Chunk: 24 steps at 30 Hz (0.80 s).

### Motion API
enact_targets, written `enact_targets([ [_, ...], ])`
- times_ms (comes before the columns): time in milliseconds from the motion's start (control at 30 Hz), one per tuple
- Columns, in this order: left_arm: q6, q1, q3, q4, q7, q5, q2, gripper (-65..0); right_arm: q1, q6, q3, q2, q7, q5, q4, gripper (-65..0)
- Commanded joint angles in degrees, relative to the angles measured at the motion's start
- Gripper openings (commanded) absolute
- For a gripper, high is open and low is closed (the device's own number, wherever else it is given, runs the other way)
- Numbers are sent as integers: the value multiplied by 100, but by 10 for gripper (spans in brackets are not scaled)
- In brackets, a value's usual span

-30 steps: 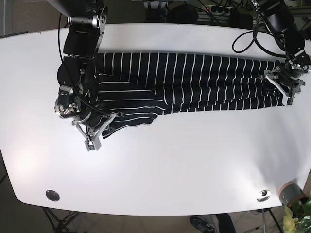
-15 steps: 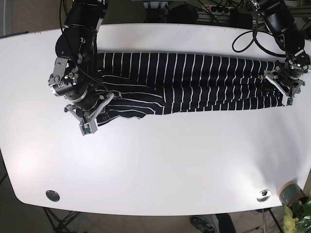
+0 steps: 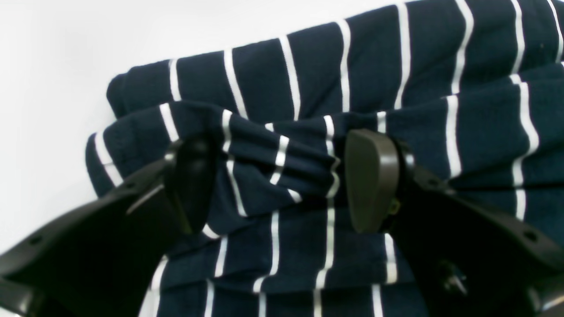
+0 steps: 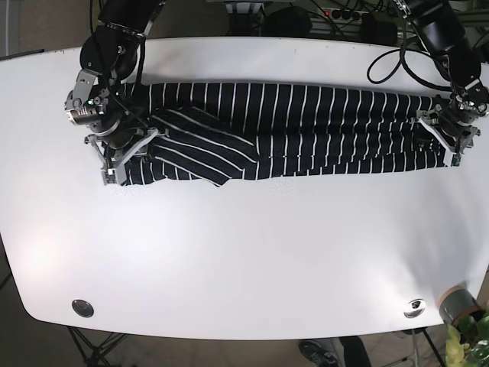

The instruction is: Fold the T-shirt properly

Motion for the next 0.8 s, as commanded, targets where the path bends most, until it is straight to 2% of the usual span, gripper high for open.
enact_targets([
  [0,1,-33,-12,68,109,122,-105,-229,15,6,19,35,236,103,232,-339],
  [100,1,-113,-12,68,109,122,-105,-229,-82,6,-17,35,271,103,575,-208],
  [167,1,-139,-12,68,118,122,-105,-229,-214,6,-78,9,271,156,830,-174],
  [233,1,-139,-12,68,118,122,-96,-229,-311,6,-324,-44,271,358,918,-181],
  [300,1,-148,-12,68,118,122,-96,-229,-407,6,-641,44,271,683,927,-200],
  [433,1,-148,-12,68,118,122,-96,-229,-522,-47,-1177,71,289,894,874,-244],
  [533,1,-139,-12,68,118,122,-96,-229,-618,-47,-1573,71,315,683,707,-268],
  [633,1,-130,-12,68,118,122,-96,-229,-610,-55,-1872,71,315,297,356,-265],
  [767,1,-113,-12,68,118,122,-88,-229,-627,-55,-1933,-79,640,-240,-137,-265],
])
